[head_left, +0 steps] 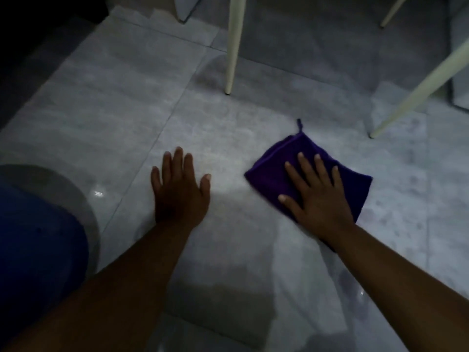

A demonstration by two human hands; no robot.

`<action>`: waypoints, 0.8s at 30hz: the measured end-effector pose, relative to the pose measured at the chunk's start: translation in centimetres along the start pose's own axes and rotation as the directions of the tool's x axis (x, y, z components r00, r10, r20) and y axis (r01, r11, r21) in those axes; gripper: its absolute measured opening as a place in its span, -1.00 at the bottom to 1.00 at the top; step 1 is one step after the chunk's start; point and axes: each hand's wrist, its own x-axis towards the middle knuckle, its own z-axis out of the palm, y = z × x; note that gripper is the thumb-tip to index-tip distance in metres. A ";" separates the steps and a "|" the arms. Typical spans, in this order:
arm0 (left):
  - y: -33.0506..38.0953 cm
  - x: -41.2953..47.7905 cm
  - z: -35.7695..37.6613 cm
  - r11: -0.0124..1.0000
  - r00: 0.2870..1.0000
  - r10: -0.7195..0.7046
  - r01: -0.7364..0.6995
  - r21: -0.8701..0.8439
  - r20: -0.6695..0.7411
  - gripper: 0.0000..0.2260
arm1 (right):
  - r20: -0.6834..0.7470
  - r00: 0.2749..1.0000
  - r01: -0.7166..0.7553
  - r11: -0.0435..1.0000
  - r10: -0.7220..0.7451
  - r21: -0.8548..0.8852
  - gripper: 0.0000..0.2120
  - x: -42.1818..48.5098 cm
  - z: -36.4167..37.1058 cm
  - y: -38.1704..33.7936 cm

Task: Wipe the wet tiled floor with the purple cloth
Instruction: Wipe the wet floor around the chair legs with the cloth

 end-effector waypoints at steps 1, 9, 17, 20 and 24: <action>0.0 -0.1 0.1 1.000 1.000 0.008 -0.008 0.000 -0.007 -0.43 | 0.019 0.999 0.036 0.999 -0.035 -0.016 -0.30 -1.2 0.1 0.9; 2.5 -0.5 -0.9 0.998 0.989 0.061 -0.065 0.026 0.137 -0.43 | -0.034 0.984 -0.172 0.985 0.173 0.025 -0.27 3.9 -1.6 7.8; 4.2 -2.4 -0.1 0.957 0.950 0.290 -0.286 -0.051 0.120 -0.43 | -0.011 0.994 -0.110 0.994 0.110 0.019 -0.23 8.0 -2.2 2.9; 4.3 -2.4 0.0 0.956 0.947 0.294 -0.289 -0.053 0.129 -0.43 | 0.025 0.991 0.132 0.990 -0.132 -0.043 -0.26 3.9 -1.0 -0.4; 4.1 -2.5 0.1 0.952 0.946 0.306 -0.302 -0.047 0.103 -0.44 | 0.062 0.930 0.368 0.925 -0.363 -0.091 -0.28 -4.2 0.9 0.1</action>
